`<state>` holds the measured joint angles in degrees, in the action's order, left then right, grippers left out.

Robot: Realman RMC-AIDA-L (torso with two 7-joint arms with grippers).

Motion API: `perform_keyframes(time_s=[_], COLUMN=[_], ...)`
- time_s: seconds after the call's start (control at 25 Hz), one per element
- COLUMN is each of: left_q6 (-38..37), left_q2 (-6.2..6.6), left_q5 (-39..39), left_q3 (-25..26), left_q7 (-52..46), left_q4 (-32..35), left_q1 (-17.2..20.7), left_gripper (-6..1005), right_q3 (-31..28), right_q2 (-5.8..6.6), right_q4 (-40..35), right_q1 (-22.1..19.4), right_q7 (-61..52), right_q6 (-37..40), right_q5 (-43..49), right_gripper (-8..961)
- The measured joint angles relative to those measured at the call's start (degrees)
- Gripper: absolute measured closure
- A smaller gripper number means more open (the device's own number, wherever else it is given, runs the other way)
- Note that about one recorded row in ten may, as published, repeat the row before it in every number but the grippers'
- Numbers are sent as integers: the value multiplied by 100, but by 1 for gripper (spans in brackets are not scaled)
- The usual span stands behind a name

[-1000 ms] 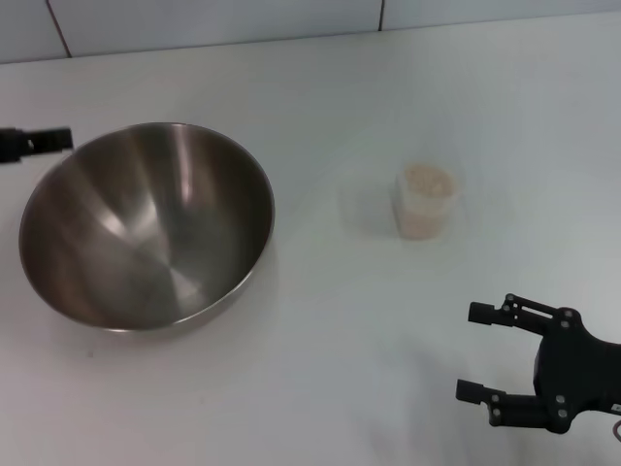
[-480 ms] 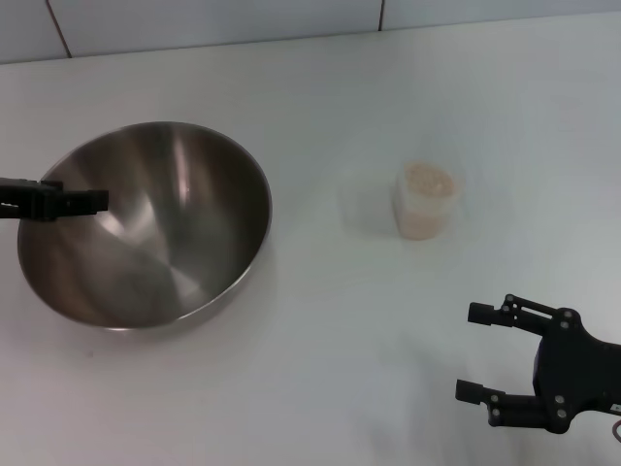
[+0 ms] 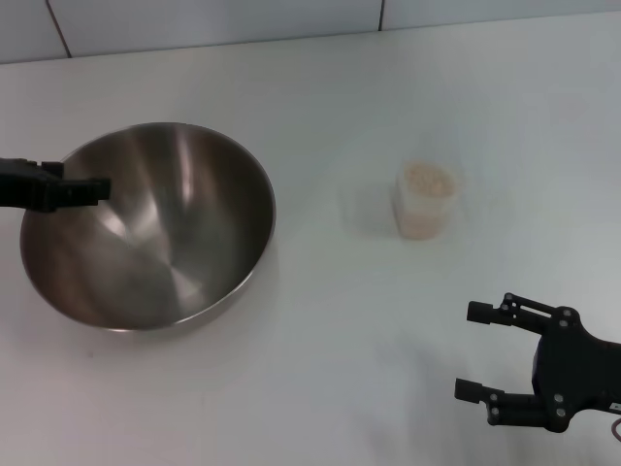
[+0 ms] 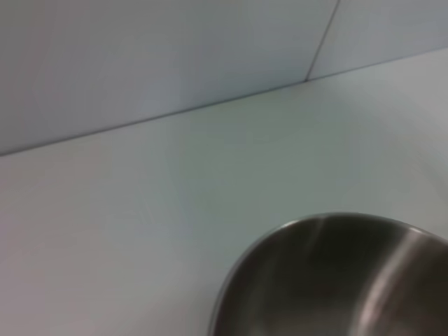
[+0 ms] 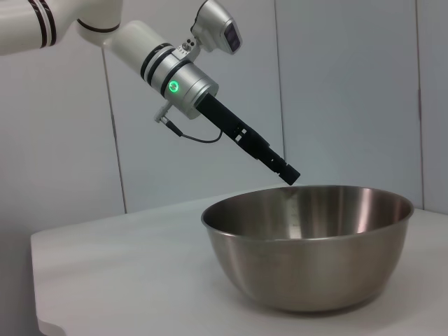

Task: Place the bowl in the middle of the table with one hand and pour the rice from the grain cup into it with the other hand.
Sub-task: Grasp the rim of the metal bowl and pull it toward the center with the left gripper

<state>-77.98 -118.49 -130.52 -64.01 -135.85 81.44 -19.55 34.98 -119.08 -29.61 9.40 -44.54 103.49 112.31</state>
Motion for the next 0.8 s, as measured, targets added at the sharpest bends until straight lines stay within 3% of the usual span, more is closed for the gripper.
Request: perform_keyframes(time_s=[0.24,0.8], left_q6=[422,457], left_q2=[12,26], left_q5=[-54,-346], left_q3=[8,5], left_q7=[96,59], left_q4=[7,-318], left_q1=[98,-23], left_gripper=[296,297], right_q3=[0,0], right_q2=[0,0], right_q4=[0,-1], right_q1=[-5,12], right_q7=[0,-6], right_q6=[1,-3], right_q5=[0,15], right_gripper=[172,181])
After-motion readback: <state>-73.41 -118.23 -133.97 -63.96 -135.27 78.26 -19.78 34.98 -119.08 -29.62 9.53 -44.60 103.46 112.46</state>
